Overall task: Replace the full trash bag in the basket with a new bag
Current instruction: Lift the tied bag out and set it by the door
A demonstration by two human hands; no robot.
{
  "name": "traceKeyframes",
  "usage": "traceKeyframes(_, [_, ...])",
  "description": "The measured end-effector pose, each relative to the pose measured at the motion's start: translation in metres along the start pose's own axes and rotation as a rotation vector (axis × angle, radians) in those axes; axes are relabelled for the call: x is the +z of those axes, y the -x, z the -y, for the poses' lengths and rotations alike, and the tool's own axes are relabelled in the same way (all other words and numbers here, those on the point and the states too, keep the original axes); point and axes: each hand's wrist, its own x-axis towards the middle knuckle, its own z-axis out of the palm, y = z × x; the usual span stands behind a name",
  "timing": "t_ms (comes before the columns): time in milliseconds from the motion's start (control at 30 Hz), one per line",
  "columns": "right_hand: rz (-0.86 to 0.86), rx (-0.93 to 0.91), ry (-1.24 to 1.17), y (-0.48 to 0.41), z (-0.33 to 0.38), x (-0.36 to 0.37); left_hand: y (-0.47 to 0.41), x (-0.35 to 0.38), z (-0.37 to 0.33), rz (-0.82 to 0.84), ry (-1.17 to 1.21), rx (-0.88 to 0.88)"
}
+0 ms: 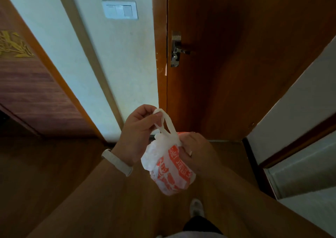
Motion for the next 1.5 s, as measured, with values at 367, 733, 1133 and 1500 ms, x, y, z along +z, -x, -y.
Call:
traceKeyframes(367, [0.07, -0.126, -0.097, -0.159, -0.08, 0.046, -0.148, -0.019, 0.017, -0.174, 0.034, 0.004])
traceKeyframes(733, [0.194, -0.307, -0.252, -0.306, -0.186, 0.094, -0.297, -0.013, 0.037, -0.335, -0.132, -0.065])
traceKeyframes(1133, [0.209, -0.332, -0.228, -0.351, -0.2, 0.186, -0.352, -0.092, 0.11, -0.323, 0.015, -0.119])
traceKeyframes(1500, [0.241, -0.261, -0.201, -0.343, -0.214, 0.356, -0.394, -0.208, 0.266, -0.239, 0.158, -0.189])
